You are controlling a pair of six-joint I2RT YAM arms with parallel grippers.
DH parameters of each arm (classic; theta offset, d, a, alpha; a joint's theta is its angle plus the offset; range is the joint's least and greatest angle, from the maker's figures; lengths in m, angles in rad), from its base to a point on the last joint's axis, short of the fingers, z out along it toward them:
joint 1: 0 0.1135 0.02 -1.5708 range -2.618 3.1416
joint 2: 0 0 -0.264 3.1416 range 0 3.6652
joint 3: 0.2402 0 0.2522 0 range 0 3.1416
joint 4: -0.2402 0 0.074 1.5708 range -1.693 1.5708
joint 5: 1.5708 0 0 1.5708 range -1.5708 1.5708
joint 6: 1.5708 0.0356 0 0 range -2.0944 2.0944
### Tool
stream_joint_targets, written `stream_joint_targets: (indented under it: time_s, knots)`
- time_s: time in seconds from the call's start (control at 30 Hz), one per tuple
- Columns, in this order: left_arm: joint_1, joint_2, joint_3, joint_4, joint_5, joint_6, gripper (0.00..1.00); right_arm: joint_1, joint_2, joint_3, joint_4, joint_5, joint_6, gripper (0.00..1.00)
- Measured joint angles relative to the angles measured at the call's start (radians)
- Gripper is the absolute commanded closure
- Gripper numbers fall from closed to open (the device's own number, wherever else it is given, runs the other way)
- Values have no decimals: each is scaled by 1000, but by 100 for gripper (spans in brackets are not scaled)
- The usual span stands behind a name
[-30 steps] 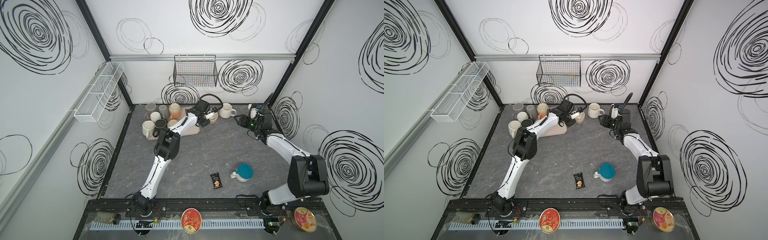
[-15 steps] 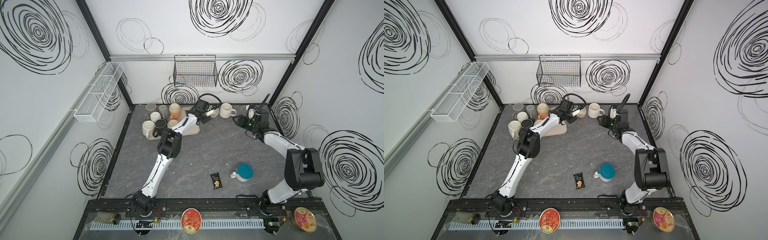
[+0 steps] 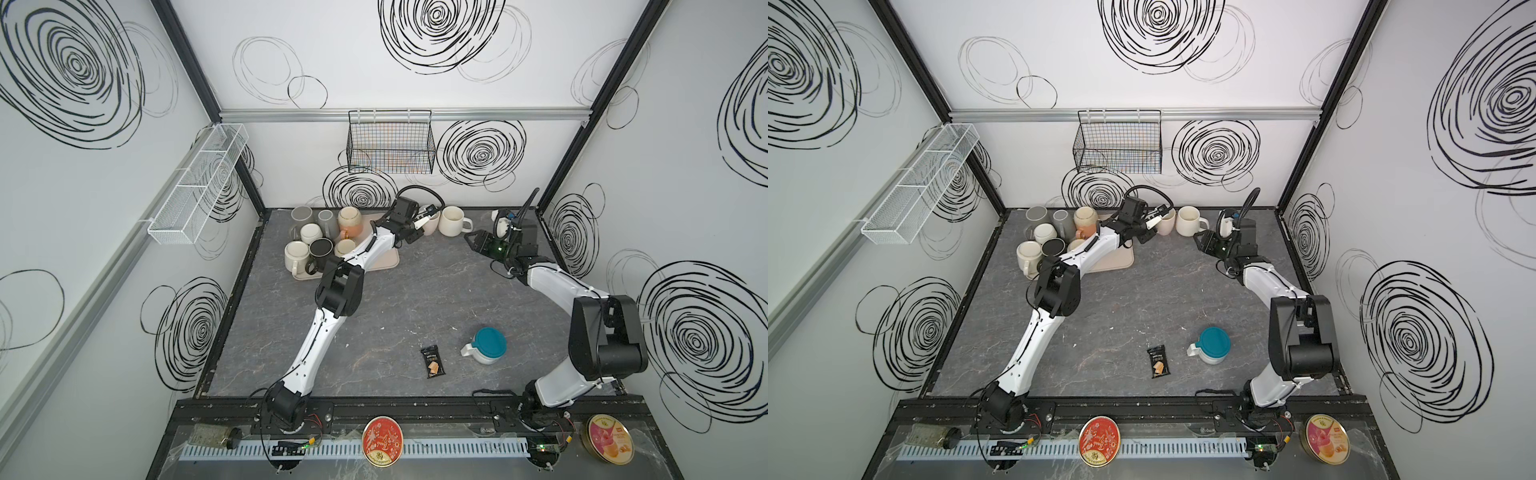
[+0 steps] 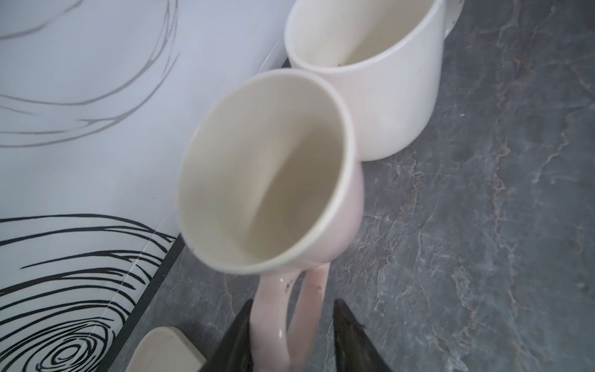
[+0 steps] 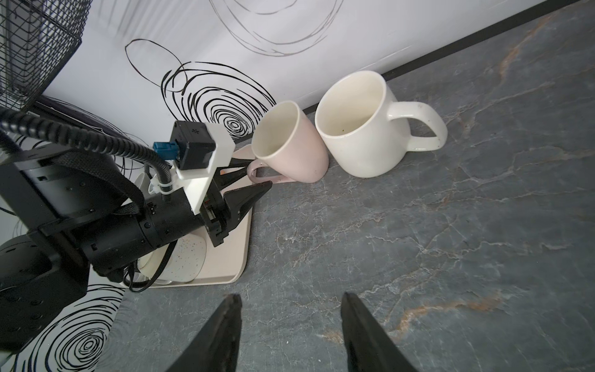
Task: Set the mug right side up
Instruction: 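Open the left gripper to release the pink mug and draw back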
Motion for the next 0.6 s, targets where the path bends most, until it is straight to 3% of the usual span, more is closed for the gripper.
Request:
stream_joint_targets:
  time_s: [0.3, 0.6]
  knots:
    - [1, 0, 0, 13, 6, 0, 57, 0, 3, 0, 0, -8, 5, 46]
    - [13, 0, 0, 34, -21, -19, 47, 0, 7, 0, 0, -11, 8, 47]
